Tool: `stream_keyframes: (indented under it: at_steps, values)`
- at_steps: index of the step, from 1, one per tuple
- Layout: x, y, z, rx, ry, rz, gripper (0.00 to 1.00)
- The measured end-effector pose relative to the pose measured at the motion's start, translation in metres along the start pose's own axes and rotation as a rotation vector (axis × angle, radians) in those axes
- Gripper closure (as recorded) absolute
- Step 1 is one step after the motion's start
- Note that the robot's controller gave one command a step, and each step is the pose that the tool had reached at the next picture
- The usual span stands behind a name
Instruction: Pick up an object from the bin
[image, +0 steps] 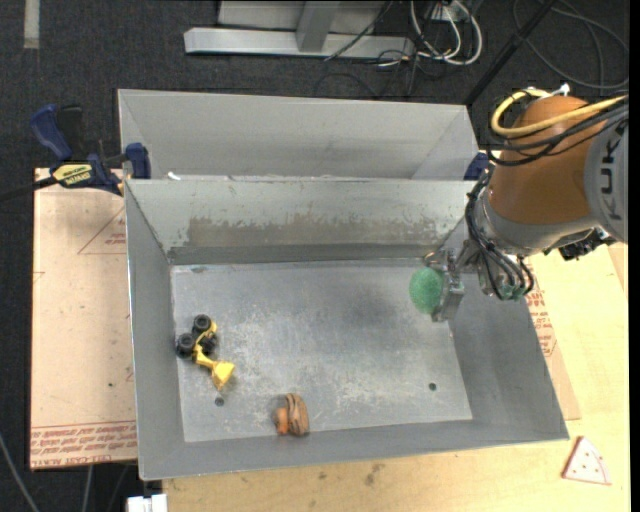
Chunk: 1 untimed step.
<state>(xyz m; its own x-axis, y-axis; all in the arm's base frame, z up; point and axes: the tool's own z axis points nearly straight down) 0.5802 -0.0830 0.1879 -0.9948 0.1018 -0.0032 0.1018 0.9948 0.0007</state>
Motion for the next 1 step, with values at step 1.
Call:
stream_keyframes:
  at_steps: [1]
  values:
    - [-0.0026, -0.0022, -0.0511, 0.000, 0.006, 0.002, 1.00]
